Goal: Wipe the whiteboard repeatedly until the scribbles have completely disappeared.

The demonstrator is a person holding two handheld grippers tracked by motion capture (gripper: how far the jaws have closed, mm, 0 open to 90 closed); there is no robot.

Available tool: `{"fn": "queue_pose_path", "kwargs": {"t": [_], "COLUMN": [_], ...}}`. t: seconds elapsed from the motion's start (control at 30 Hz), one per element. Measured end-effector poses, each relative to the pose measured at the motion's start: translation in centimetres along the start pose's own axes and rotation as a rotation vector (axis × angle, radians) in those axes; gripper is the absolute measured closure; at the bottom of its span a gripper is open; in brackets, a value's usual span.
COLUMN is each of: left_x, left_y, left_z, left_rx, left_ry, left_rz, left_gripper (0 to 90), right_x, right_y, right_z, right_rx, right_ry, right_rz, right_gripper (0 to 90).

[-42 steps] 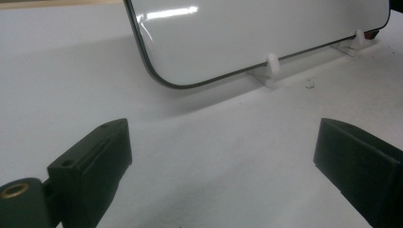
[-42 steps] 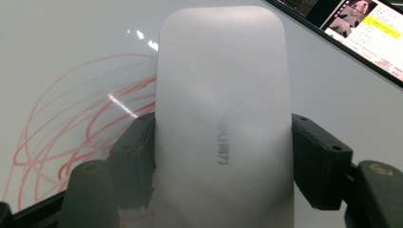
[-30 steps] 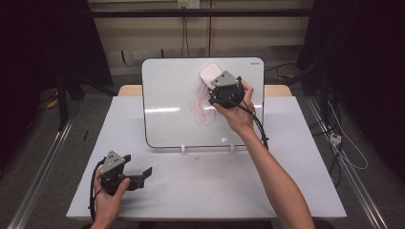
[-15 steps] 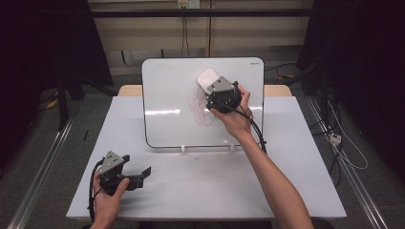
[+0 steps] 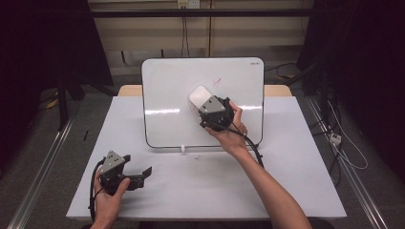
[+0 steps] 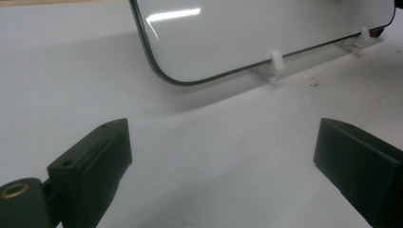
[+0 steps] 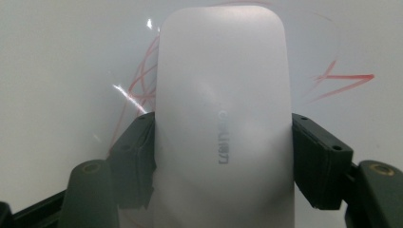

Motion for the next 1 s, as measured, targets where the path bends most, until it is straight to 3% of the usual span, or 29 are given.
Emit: {"fn": "queue_pose_path", "kwargs": {"t": [0.17, 0.3, 0.53, 0.8, 0.9, 1.0], "left_x": [0.0, 0.0, -0.1, -0.1, -0.1, 0.0], "left_y": [0.0, 0.0, -0.2, -0.3, -0.2, -0.2], "left_z": [-0.1, 0.0, 0.1, 0.2, 0.1, 0.1], "left_rx": [-0.002, 0.000, 0.000, 0.004, 0.004, 0.003], "left_ry": [0.007, 0.003, 0.000, -0.002, -0.003, 0.002], "left_rz": [0.001, 0.001, 0.001, -0.003, -0.002, -0.003], "left_gripper": [5.3, 5.3, 5.3, 5.3, 5.3, 5.3], "right_x": [0.1, 0.6, 1.5, 1.3, 1.2, 0.5], "right_y": [0.2, 0.5, 1.0, 1.0, 0.9, 0.7], "right_z": [-0.2, -1.3, -4.4, -8.8, -8.7, -7.9], "right_rx": [0.015, 0.002, -0.035, -0.092, -0.104, -0.086], "right_ry": [0.003, 0.019, 0.071, 0.171, 0.164, 0.155], "right_rz": [0.015, 0.014, 0.019, 0.036, 0.037, 0.051], "right_gripper": [31.4, 31.5, 31.4, 31.5, 31.5, 31.5]}}
Point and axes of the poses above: each handheld gripper's, and its own axes: y roughly forward along the jaws, x roughly out of its top, z roughly to its left, the point moved 8 cm from there along y, roughly forward along the jaws, and after that the axes turned 6 degrees about -x, right-handed, at the moved point
